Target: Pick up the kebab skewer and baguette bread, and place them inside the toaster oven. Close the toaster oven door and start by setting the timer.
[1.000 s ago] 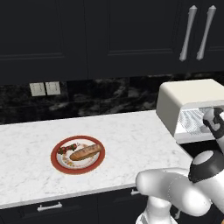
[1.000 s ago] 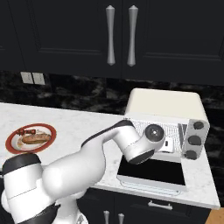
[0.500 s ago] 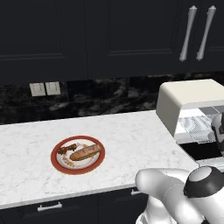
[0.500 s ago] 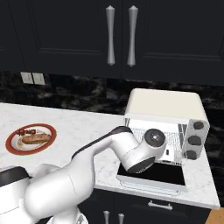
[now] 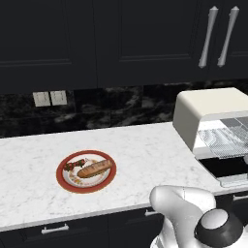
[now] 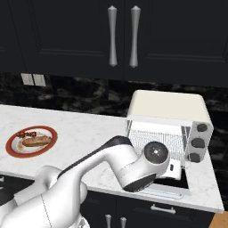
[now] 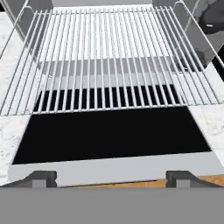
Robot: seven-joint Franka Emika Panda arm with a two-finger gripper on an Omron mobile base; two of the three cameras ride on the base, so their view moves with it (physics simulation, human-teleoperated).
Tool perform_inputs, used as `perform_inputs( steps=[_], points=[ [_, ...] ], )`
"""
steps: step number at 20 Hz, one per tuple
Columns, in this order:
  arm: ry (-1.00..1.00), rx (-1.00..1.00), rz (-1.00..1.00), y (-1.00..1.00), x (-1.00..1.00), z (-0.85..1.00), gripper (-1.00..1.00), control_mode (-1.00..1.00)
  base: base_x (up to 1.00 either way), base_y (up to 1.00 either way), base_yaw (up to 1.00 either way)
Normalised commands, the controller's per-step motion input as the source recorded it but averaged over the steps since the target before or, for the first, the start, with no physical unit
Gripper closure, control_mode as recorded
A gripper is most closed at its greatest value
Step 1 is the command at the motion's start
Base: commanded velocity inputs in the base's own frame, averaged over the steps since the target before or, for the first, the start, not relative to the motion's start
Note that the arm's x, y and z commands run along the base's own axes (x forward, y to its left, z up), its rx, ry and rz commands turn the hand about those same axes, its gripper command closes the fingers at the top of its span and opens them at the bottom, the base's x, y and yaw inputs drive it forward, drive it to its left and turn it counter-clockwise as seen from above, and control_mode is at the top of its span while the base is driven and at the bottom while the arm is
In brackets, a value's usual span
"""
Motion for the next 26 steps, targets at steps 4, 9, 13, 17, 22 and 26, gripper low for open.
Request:
perform_inputs(
  steps=[4,9,13,17,22,26],
  points=[
    [0.0,-0.08,-0.13,0.52,-0.15,0.85,-1.0,-1.0,0.0,0.0,0.0],
    [0.06,-0.03,-0.04,0.62,-0.25,0.69,-1.0,-1.0,0.0,0.0,0.0],
    [0.09,-0.04,0.0,0.92,-0.36,0.33,-1.0,-1.0,0.0,0.0,0.0],
    [0.03,-0.03,0.0,1.0,-0.27,0.31,-1.0,-1.0,0.0,0.0,0.0],
    [0.15,0.0,0.0,1.0,-0.1,0.2,-1.0,-1.0,0.0,0.0,0.0],
    [0.13,0.0,0.0,1.0,0.0,0.03,-1.0,-1.0,0.0,0.0,0.0]
  ],
)
